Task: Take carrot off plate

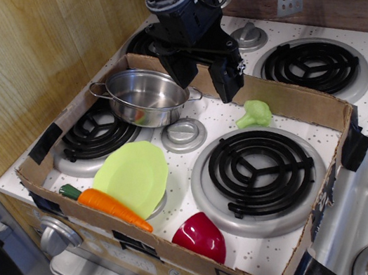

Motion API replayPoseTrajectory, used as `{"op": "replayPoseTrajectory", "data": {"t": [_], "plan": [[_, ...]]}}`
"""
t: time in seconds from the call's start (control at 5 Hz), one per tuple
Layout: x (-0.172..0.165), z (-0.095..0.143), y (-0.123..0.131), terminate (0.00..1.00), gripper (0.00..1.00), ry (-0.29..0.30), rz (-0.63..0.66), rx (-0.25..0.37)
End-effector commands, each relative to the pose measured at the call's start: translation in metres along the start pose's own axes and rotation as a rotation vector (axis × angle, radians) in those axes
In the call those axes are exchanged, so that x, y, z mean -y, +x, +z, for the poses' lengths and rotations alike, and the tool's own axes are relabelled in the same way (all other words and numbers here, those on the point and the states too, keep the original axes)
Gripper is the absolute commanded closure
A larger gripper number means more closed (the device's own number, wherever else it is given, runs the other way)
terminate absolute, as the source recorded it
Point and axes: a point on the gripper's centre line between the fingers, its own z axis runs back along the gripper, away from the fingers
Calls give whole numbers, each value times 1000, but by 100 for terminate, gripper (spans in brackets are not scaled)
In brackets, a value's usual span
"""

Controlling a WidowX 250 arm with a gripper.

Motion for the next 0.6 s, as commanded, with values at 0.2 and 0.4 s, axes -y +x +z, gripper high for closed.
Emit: {"op": "replayPoseTrajectory", "data": {"t": [0.2, 0.4], "plan": [[-1, 7, 8, 0, 0, 85, 182, -21], [-4, 21, 12, 0, 0, 138, 317, -36]]}}
